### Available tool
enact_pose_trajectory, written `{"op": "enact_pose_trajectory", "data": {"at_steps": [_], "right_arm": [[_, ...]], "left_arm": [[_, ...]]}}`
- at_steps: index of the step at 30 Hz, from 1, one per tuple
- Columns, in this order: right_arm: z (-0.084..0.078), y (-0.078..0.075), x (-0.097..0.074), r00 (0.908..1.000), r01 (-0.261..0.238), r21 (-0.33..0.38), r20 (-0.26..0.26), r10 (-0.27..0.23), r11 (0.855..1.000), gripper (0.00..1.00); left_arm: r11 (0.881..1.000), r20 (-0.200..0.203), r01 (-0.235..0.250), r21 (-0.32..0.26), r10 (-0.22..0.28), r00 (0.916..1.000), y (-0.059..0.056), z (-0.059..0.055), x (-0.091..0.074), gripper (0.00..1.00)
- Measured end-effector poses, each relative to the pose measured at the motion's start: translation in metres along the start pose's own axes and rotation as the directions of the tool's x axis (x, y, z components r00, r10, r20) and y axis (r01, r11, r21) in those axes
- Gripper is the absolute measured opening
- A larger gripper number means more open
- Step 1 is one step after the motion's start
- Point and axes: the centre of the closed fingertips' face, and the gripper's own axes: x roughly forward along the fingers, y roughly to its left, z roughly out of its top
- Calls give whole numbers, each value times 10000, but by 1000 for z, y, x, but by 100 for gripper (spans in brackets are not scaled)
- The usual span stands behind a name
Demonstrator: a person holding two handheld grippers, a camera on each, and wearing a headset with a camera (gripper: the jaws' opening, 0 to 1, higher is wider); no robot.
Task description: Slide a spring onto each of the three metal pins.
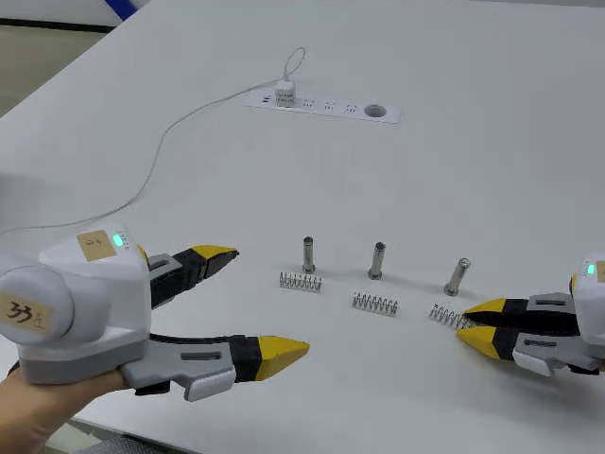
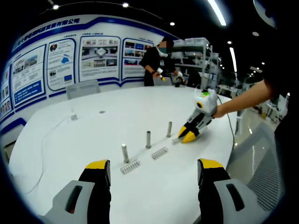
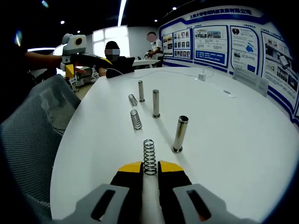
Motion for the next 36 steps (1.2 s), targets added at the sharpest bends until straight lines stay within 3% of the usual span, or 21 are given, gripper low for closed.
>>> {"op": "enact_pose_trajectory", "data": {"at_steps": [10, 19, 21, 26, 30, 36], "right_arm": [[0, -2, 3, 10000, 3, -157, -57, -4, 9999, 11], [4, -3, 4, 9985, 378, -497, -378, -397, 9980, 10], [14, -3, 1, 9991, 427, -313, 39, -426, 9986, 10], [23, -9, -10, 9982, 598, -576, 138, -591, 9965, 10], [30, -4, -18, 9987, 506, -823, 121, -498, 9953, 10], [60, 10, -30, 9995, 116, -1358, 320, -74, 9907, 10]], "left_arm": [[9999, -104, 77, 78, -76, 9999, -5, -1, -1, 78], [10000, 229, -74, -65, 76, 9997, -3, 8, -7, 77], [10000, 295, -77, -53, 79, 9995, -4, 11, -7, 77], [9999, 309, -104, 72, 101, 9995, -3, 12, -10, 76], [9996, 441, -280, 16, 279, 9986, 4, 15, -16, 76], [9999, 702, -116, 31, 113, 9975, 6, 25, -17, 75]]}}
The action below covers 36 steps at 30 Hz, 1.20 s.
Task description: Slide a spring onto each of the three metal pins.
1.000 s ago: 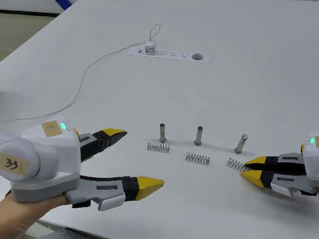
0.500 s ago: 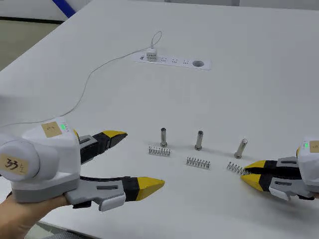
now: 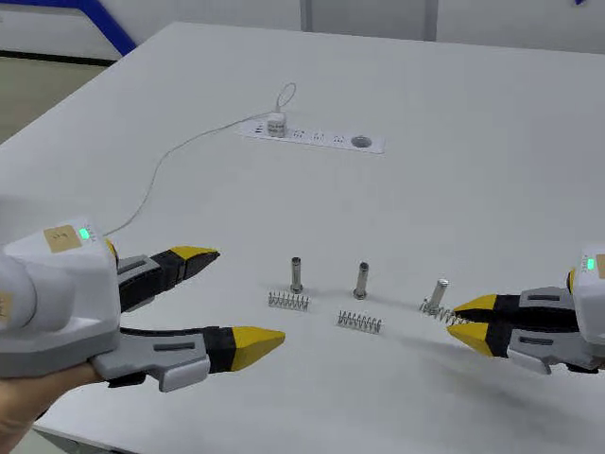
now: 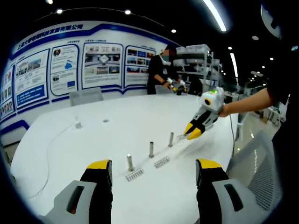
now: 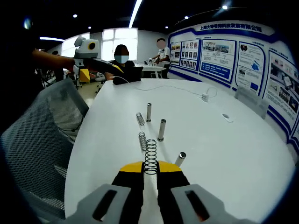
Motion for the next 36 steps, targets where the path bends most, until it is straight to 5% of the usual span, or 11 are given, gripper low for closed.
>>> {"op": "enact_pose_trajectory", "data": {"at_steps": [7, 13, 17, 22, 36], "right_arm": [[41, 0, -19, 9992, 140, -350, 374, -127, 9993, 10], [67, 3, -30, 9982, 364, -778, 504, -326, 9963, 10], [83, 11, -36, 9971, 232, -866, 736, -168, 9960, 10], [93, 21, -39, 9959, -63, -851, 898, 140, 9964, 10], [89, 48, -25, 9965, -758, -1467, 228, 800, 9863, 10]], "left_arm": [[9986, 391, 438, 288, -449, 9982, -8, 22, 9, 74], [9944, 299, 765, 732, -788, 9964, -15, 27, 27, 73], [9868, 859, 1576, 376, -1604, 9833, -38, 43, 40, 71], [9695, 321, 1977, 1448, -2043, 9784, -54, 43, 53, 67], [9401, -34, 2923, 1757, -2963, 9551, -79, 44, 64, 55]]}}
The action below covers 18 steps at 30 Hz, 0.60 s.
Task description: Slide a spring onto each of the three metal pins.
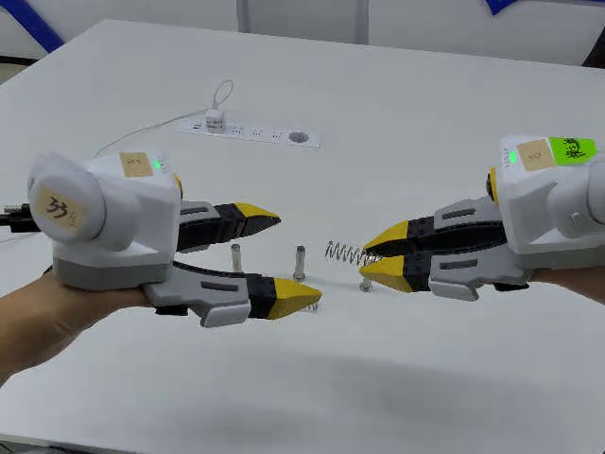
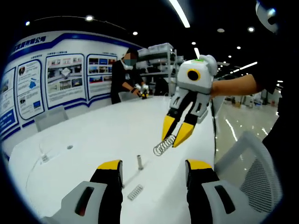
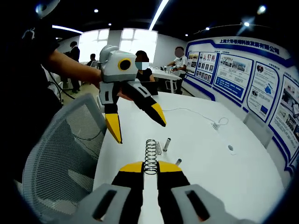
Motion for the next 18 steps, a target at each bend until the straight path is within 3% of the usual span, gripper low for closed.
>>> {"op": "enact_pose_trajectory", "data": {"at_steps": [5, 15, 18], "right_arm": [[3, 9, 5, 9994, -337, -225, -111, 334, 9992, 10], [-4, 22, 11, 9963, -749, -432, -455, 729, 9963, 10], [-4, 25, 12, 9959, -824, -374, -414, 809, 9959, 10]], "left_arm": [[9991, -360, 395, 125, -390, 9986, -8, -8, 3, 49], [9948, -355, 1000, 168, -994, 9944, -19, -6, 7, 37], [9911, -310, 1326, -68, -1328, 9907, -25, -6, 8, 35]]}}
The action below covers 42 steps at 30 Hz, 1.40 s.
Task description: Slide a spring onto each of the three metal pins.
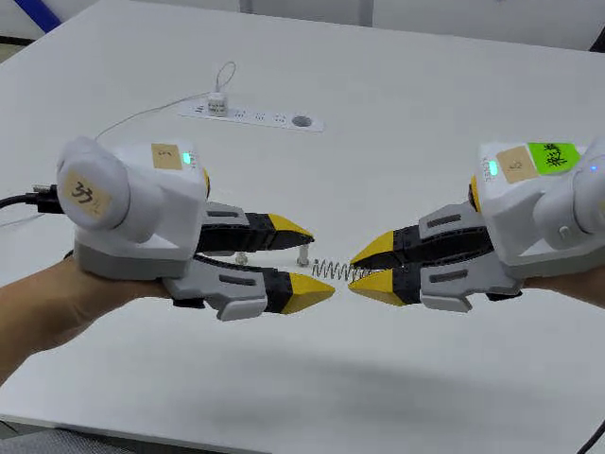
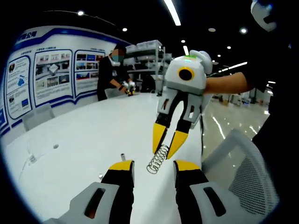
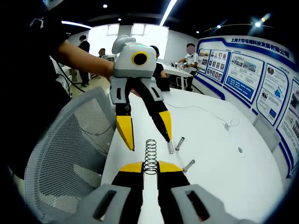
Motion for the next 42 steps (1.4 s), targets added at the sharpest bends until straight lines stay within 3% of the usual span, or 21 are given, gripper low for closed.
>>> {"op": "enact_pose_trajectory", "data": {"at_steps": [10, 29, 31, 33, 38, 42], "right_arm": [[1, 7, 3, 9996, -283, -245, 55, 285, 9993, 11], [5, 15, 5, 9988, -467, -483, 98, 472, 9977, 11], [5, 15, 5, 9987, -495, -521, 92, 501, 9974, 11], [6, 13, 5, 9990, -411, -502, 138, 418, 9979, 11], [6, 10, 4, 9992, -343, -695, 168, 355, 9970, 11], [7, 14, 2, 9984, -506, -846, 194, 524, 9951, 12]], "left_arm": [[9987, -514, 265, 439, -242, 9984, -5, -9, 5, 27], [9967, -872, 655, 479, -612, 9943, -12, -15, 5, 14], [9946, -963, 639, 816, -559, 9938, -13, -15, 4, 13], [9855, -923, 491, 1626, -344, 9951, -11, -13, 5, 12], [9812, -883, 490, 1864, -329, 9955, -11, -12, 5, 10], [9806, -901, 841, 1770, -689, 9935, -17, -11, 5, 10]]}}
